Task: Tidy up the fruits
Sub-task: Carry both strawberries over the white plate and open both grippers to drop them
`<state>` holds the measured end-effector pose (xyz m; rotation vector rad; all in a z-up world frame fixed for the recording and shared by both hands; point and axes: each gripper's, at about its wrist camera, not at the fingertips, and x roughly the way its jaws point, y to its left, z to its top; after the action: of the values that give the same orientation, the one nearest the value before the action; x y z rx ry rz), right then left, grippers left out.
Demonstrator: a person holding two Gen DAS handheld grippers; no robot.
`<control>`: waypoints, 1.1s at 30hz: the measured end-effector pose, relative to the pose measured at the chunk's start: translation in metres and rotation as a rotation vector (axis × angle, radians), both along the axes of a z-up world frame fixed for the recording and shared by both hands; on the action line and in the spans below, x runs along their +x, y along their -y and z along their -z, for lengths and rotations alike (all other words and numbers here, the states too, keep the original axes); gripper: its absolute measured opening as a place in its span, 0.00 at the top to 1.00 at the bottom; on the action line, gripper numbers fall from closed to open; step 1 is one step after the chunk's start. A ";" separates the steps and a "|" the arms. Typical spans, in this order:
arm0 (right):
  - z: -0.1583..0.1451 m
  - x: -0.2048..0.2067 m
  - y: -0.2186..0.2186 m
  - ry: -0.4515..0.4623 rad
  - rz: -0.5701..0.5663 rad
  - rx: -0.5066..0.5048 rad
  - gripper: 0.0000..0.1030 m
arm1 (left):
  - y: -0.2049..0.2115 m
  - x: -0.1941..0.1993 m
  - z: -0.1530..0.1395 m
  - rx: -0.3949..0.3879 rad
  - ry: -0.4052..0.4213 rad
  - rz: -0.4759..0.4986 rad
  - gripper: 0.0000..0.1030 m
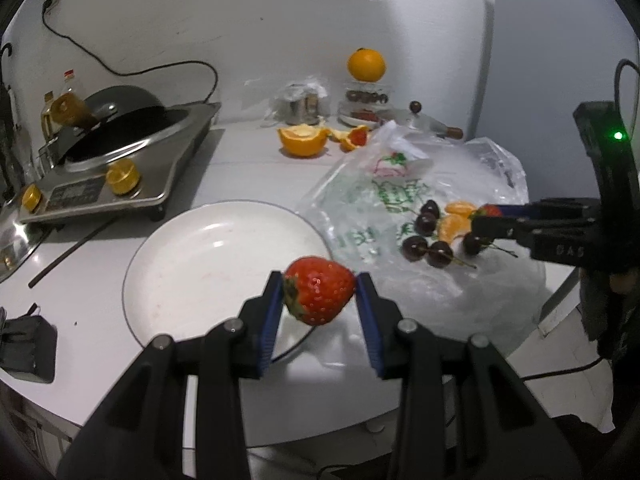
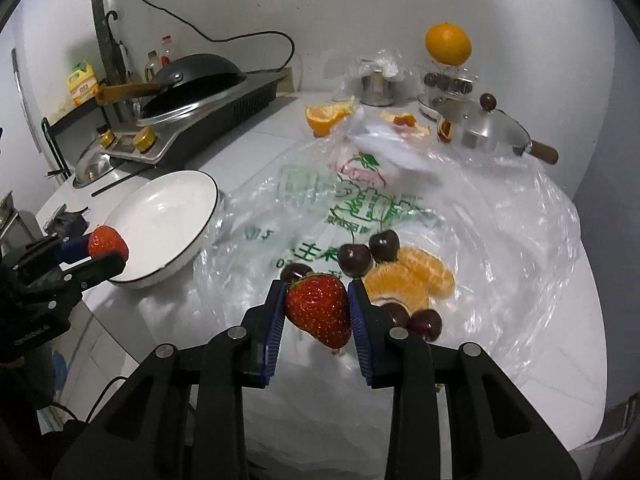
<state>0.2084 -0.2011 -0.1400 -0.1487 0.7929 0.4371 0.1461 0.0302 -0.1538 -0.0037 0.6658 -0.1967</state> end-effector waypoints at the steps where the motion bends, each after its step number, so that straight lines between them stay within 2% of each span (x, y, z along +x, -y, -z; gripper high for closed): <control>1: -0.001 0.001 -0.003 0.003 -0.006 0.000 0.67 | -0.003 0.000 0.001 -0.001 -0.001 -0.004 0.64; 6: -0.008 0.003 -0.017 0.023 -0.035 0.006 0.67 | -0.017 0.003 0.005 0.004 -0.003 -0.027 0.64; 18: -0.016 0.007 -0.084 0.038 -0.168 0.004 0.67 | -0.043 0.012 0.016 -0.009 -0.026 -0.056 0.64; 24: -0.013 0.010 -0.118 0.024 -0.240 -0.001 0.67 | -0.057 0.017 0.027 -0.012 -0.051 -0.074 0.64; 33: 0.008 0.015 -0.156 -0.034 -0.314 -0.002 0.67 | -0.068 0.015 0.035 -0.021 -0.069 -0.075 0.64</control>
<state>0.2232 -0.0450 -0.1481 -0.2704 0.8064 0.7366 0.1612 0.0985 -0.1884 -0.0553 0.7316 -0.1318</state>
